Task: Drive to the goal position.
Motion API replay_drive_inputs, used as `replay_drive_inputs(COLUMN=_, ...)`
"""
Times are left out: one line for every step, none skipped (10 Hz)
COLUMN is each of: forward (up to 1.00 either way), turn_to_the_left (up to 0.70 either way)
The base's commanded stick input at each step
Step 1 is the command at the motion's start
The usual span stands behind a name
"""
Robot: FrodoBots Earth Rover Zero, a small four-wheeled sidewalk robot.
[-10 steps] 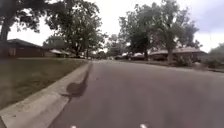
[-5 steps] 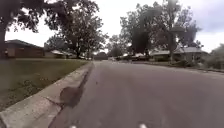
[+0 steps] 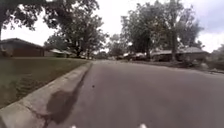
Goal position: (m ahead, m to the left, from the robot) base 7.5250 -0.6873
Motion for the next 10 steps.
replay_drive_inputs(forward=0.7, turn_to_the_left=0.33)
replay_drive_inputs(forward=0.7, turn_to_the_left=0.35)
replay_drive_inputs(forward=0.7, turn_to_the_left=0.13)
replay_drive_inputs(forward=0.7, turn_to_the_left=0.0)
replay_drive_inputs(forward=0.7, turn_to_the_left=0.0)
replay_drive_inputs(forward=0.7, turn_to_the_left=0.0)
replay_drive_inputs(forward=0.7, turn_to_the_left=0.0)
replay_drive_inputs(forward=0.7, turn_to_the_left=0.0)
replay_drive_inputs(forward=0.7, turn_to_the_left=0.0)
replay_drive_inputs(forward=0.7, turn_to_the_left=0.0)
